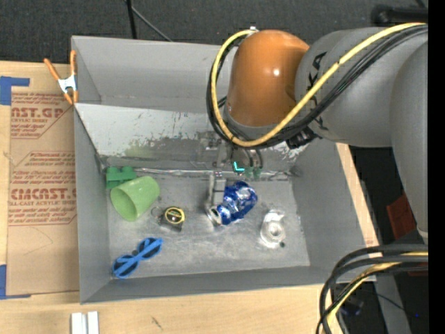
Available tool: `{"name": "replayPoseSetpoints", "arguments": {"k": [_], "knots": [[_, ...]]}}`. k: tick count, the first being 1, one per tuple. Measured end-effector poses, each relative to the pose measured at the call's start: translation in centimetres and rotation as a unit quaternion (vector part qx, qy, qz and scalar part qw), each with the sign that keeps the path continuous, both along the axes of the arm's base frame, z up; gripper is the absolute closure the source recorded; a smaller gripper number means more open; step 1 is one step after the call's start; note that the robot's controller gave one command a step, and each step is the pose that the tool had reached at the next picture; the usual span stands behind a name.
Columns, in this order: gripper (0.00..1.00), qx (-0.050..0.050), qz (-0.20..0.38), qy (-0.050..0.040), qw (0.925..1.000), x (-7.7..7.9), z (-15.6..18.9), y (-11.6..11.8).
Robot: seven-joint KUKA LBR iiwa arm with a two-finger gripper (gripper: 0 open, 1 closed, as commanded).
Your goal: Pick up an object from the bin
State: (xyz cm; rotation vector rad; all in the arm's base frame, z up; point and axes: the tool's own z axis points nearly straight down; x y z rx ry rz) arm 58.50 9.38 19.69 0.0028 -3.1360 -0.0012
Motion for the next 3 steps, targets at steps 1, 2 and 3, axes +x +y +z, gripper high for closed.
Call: {"name": "replayPoseSetpoints", "arguments": {"k": [1,2,3], "knots": [[0.0,0.001,0.216,-0.0013,0.9765,0.0,-13.0,-3.7],[0.0,0.0,0.332,-0.0043,0.9431,0.7,-9.7,-4.8],[0.0,0.002,0.342,-0.0039,0.9395,0.5,-9.7,-4.4]]}}
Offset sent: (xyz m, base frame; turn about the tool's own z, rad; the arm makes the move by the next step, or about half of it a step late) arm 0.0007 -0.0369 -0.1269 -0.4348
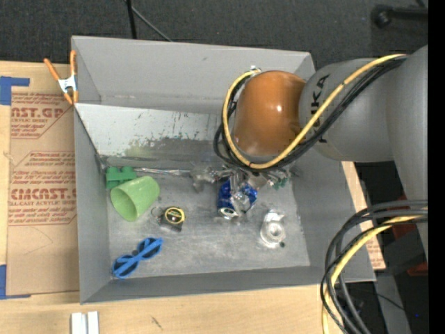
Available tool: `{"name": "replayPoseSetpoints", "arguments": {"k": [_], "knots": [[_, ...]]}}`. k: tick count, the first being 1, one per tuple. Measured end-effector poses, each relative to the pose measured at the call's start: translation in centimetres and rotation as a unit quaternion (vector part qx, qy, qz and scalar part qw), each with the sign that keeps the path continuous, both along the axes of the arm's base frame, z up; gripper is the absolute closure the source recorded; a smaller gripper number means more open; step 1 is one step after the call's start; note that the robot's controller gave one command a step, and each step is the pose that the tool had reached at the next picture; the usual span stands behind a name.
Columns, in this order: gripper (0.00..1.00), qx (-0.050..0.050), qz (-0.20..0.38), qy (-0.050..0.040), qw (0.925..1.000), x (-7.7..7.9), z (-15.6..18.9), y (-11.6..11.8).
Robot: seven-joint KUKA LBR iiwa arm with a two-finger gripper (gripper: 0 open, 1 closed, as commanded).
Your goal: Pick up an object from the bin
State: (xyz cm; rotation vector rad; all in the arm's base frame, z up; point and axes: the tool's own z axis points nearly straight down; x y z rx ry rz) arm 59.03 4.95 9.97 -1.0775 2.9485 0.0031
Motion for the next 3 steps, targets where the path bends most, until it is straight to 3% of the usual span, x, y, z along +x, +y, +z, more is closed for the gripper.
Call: {"name": "replayPoseSetpoints", "arguments": {"k": [1,2,3], "knots": [[0.0,0.002,-0.002,0.0009,1.0,-0.7,-3.1,11.3],[0.0,0.0,0.002,0.0014,1.0,-3.3,-3.0,11.4],[1.0,0.0,0.001,0.0002,1.0,-3.2,-3.0,11.3]]}}
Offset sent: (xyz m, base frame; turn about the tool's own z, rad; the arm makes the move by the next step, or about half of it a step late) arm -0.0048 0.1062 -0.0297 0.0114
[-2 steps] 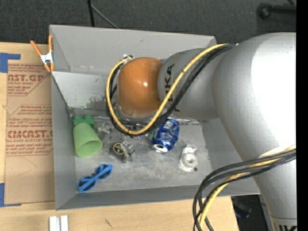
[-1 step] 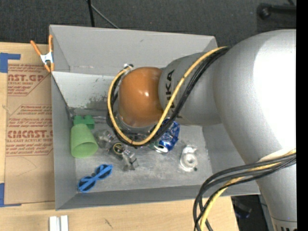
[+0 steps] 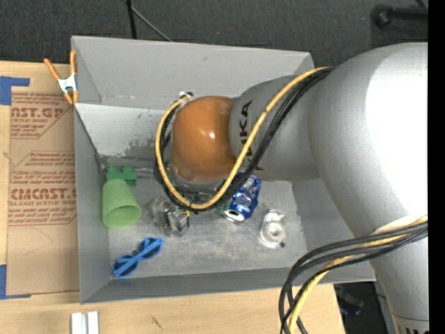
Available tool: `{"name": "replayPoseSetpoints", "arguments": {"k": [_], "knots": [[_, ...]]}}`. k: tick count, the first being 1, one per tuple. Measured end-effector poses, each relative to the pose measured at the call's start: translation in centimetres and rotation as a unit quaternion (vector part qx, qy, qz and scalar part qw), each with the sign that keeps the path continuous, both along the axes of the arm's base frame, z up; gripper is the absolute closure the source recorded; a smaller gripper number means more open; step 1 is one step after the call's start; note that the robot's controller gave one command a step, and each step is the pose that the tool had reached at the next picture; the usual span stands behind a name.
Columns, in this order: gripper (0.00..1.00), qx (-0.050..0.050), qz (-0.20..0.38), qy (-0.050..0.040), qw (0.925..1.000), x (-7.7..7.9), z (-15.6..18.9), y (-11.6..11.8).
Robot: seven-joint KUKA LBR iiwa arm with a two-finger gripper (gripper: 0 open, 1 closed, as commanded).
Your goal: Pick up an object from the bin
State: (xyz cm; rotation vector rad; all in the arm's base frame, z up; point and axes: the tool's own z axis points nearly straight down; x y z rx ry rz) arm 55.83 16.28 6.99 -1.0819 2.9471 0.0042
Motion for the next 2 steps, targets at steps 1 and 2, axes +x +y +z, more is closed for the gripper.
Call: {"name": "replayPoseSetpoints", "arguments": {"k": [1,2], "knots": [[1.0,0.0,0.0,-0.0011,1.0,0.1,2.0,0.1],[1.0,0.0,0.0,-0.0044,1.0,0.2,12.7,0.2]]}}
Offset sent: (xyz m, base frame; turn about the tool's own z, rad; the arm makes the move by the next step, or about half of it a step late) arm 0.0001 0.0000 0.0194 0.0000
